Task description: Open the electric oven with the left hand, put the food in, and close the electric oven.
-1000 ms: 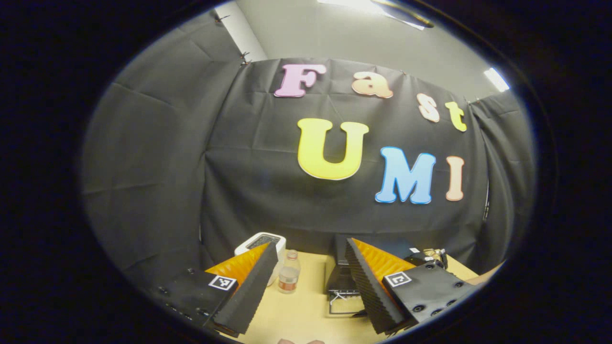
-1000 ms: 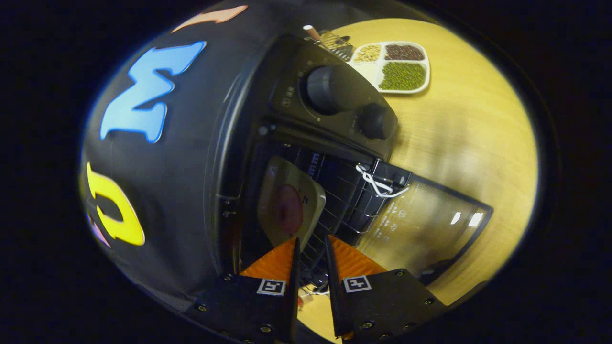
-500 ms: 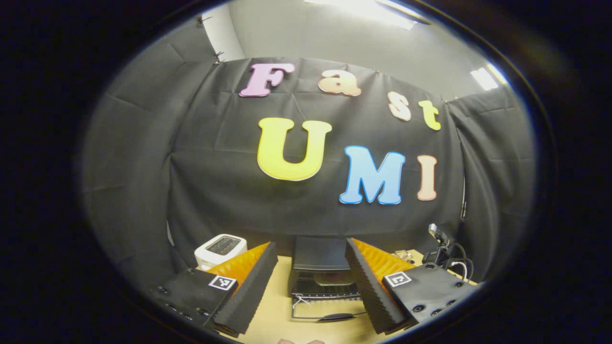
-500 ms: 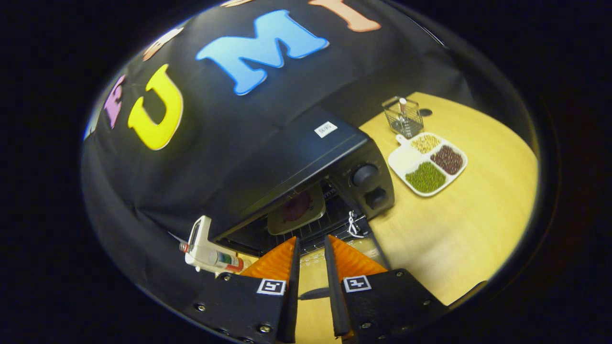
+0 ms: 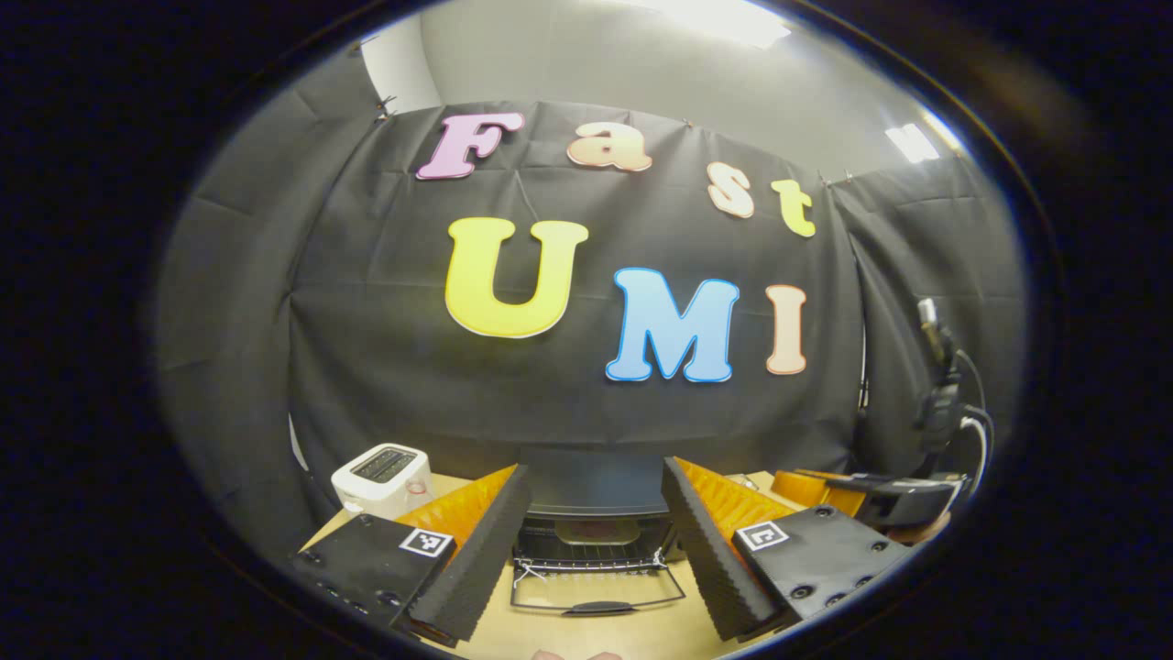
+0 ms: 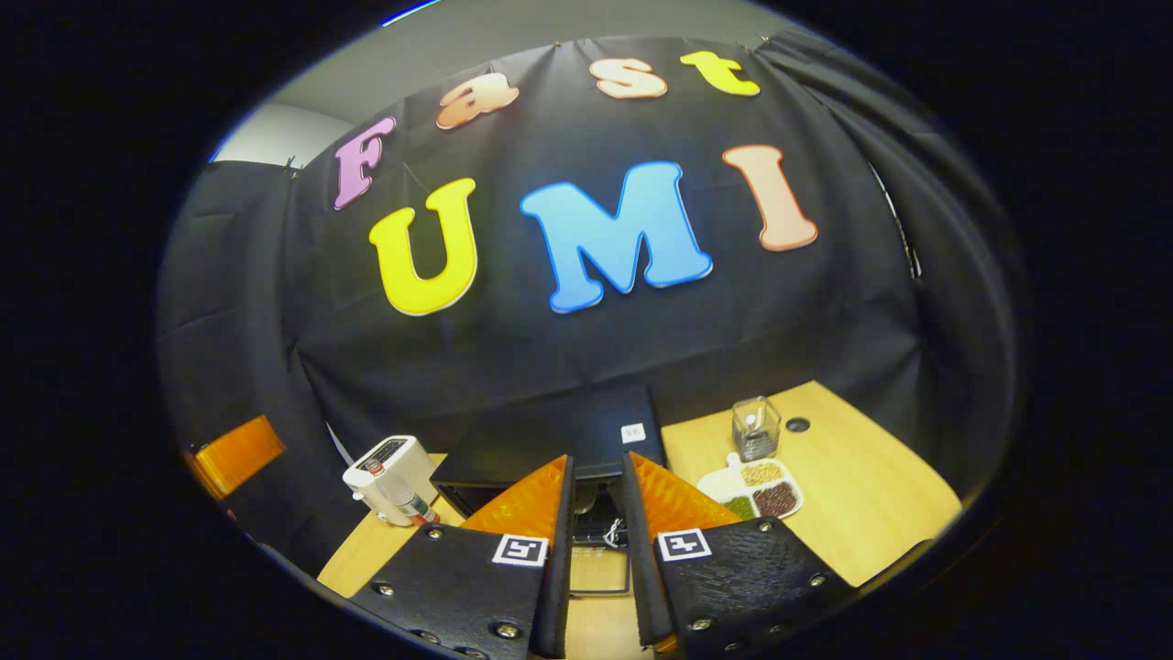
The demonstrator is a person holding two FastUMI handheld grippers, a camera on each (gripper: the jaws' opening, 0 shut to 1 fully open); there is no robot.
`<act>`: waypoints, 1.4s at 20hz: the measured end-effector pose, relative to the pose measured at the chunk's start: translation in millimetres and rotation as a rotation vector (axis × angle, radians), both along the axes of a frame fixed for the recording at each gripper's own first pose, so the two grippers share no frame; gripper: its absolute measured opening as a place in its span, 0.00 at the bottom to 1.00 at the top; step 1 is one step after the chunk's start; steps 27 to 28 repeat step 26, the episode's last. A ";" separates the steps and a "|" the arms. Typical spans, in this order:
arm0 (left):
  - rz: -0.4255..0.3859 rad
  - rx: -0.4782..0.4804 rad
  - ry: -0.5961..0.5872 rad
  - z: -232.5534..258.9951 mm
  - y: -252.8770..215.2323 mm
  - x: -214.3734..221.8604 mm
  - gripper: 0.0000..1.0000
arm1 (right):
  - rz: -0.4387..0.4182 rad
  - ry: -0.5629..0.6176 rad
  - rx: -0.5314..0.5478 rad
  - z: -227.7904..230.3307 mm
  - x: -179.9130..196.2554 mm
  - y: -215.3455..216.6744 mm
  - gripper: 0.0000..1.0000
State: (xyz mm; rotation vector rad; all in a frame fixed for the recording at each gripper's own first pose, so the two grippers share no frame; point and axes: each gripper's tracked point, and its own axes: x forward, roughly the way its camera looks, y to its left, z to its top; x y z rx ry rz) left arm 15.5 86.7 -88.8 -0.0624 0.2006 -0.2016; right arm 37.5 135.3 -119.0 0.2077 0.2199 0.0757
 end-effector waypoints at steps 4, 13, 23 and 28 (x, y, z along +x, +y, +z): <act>-0.033 -0.003 -0.043 20.4 -24.9 3.3 1.00 | -0.044 -0.137 -0.049 59.4 -20.5 -29.9 0.29; -0.074 0.000 -0.069 28.2 -60.1 2.7 1.00 | -0.044 -0.256 -0.137 114.2 -29.1 -60.9 0.90; -0.099 -0.015 0.118 -31.3 -73.4 11.3 0.97 | -0.051 -0.239 -0.113 111.0 -21.7 -76.3 0.92; -0.103 -0.004 0.214 -65.7 -75.6 12.5 0.91 | -0.055 -0.235 -0.121 107.9 -19.4 -81.5 0.93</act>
